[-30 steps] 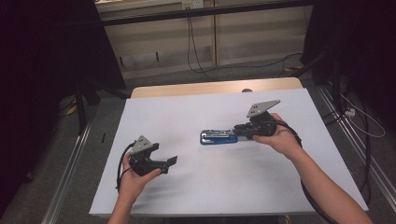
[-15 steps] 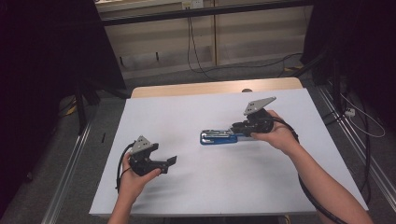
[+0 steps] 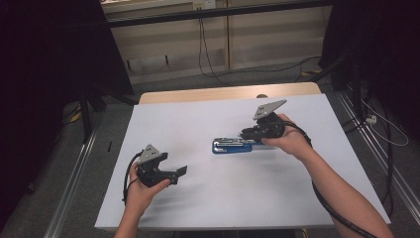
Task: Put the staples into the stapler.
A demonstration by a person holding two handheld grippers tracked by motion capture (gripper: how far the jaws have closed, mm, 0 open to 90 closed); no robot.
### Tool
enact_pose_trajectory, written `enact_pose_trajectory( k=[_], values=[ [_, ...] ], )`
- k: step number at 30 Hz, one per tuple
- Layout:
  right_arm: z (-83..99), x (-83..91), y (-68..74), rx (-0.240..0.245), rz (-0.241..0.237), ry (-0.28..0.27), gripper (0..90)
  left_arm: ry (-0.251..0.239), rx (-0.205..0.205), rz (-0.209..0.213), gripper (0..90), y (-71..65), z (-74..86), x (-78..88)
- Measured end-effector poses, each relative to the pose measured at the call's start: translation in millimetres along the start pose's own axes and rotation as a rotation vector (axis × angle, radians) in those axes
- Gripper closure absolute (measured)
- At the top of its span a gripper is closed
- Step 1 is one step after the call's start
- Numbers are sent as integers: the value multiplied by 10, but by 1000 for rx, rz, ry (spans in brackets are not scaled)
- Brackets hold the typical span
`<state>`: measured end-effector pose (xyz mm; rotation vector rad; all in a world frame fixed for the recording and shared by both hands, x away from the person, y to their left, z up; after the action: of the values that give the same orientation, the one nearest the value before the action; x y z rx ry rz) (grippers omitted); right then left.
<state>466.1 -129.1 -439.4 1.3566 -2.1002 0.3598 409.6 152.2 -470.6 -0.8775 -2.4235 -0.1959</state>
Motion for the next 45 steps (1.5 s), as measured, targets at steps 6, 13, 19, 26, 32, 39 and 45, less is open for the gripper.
enact_pose_trajectory(
  k=[6, 13, 19, 26, 32, 39, 45],
  values=[
    [-12, -55, -13, 9, -6, 11, 792, 1, 1, -2, 74, 5, 7, -2],
    [-52, -95, -34, 20, -15, 16, 792, 2, 3, -4, 74, 20, 12, 0],
    [-95, -124, -46, 34, -24, 19, 791, 5, 5, -3, 74, 25, 20, -1],
    [-136, -172, -59, 48, -30, 25, 792, 9, 3, -3, 74, 24, 26, 0],
    [-168, -202, -59, 60, -37, 27, 792, 6, 6, 1, 74, 22, 23, 1],
    [-192, -227, -72, 66, -43, 36, 792, 6, 11, 2, 74, 26, 25, 1],
    [-208, -259, -75, 68, -48, 36, 792, 5, 11, 2, 74, 21, 24, 4]
  ],
)
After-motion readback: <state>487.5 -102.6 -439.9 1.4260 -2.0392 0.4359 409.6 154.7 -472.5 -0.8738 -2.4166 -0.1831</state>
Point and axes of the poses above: each handheld gripper's, and its own axes: x roughly backward along the jaws, z roughly out of its underside, y roughly to its left, the point moved 8 cm from there along -x, roughly forward along the jaws, and after that the axes turned 7 degrees about -z, right-handed, at the moved point
